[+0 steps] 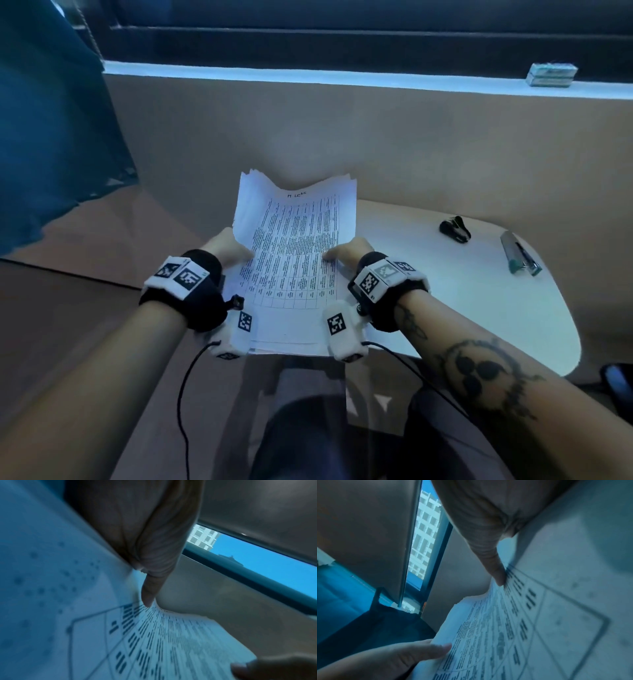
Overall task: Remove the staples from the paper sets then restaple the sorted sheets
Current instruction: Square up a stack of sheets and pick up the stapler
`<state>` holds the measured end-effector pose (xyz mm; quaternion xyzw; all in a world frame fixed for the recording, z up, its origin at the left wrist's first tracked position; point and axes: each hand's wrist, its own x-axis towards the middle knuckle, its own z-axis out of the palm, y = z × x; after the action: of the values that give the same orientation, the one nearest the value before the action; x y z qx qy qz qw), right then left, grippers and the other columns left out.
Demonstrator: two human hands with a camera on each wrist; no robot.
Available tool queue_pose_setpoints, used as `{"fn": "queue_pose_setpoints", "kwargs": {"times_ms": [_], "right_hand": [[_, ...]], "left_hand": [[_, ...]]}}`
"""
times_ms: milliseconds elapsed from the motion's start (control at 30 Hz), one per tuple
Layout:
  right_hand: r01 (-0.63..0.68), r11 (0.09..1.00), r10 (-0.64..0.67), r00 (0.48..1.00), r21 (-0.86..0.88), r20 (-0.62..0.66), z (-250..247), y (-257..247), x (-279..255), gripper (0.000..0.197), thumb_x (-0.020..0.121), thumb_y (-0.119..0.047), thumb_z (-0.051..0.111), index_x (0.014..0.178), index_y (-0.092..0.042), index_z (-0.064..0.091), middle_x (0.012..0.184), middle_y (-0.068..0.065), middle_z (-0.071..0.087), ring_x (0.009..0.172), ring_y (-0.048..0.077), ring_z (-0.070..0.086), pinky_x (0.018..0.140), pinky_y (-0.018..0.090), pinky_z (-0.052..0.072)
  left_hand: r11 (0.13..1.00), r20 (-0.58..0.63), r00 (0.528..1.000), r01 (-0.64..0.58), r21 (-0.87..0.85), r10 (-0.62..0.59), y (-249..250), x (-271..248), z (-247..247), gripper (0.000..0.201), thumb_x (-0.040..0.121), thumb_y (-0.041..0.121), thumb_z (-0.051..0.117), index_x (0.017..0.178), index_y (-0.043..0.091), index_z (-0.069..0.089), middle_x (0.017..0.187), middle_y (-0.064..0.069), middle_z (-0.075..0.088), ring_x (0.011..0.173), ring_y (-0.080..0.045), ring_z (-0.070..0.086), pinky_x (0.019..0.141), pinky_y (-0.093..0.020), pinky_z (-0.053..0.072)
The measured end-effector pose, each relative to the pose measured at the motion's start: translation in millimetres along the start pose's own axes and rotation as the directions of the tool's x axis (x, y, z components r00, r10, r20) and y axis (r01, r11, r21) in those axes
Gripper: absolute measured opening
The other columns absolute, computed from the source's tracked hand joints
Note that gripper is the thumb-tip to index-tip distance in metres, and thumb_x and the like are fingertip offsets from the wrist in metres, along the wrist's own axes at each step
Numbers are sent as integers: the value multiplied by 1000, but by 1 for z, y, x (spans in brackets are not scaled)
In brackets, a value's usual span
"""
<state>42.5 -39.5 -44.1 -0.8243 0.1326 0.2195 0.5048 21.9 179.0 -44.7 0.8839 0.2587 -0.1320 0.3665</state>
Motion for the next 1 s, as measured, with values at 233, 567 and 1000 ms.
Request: {"fn": "queue_pose_setpoints", "kwargs": {"times_ms": [233,567,1000], "right_hand": [[44,999,-44,999,3,29,-2,12,0,48,79,-8,72,119,6,49,95,13,59,95,28,58,92,39,48],[419,882,-448,887,-215,-110,-1,9,-30,28,87,-1,47,114,-5,53,98,17,61,82,30,60,73,39,55],[760,649,-599,493,-22,-632,-127,24,-86,21,85,-10,65,104,-7,57,86,5,60,75,17,57,57,5,44]], "left_hand": [[1000,-144,989,12,27,-8,2,-32,24,67,86,10,63,140,1,24,135,-20,42,121,-34,45,91,-38,41],[902,-41,992,-127,-414,122,1,-31,12,32,77,-10,59,106,1,51,104,-17,60,94,-33,59,80,-41,51],[382,-359,699,-667,-640,619,122,-108,60,8,87,9,62,91,15,59,89,-10,67,81,-22,63,76,-34,54]]}}
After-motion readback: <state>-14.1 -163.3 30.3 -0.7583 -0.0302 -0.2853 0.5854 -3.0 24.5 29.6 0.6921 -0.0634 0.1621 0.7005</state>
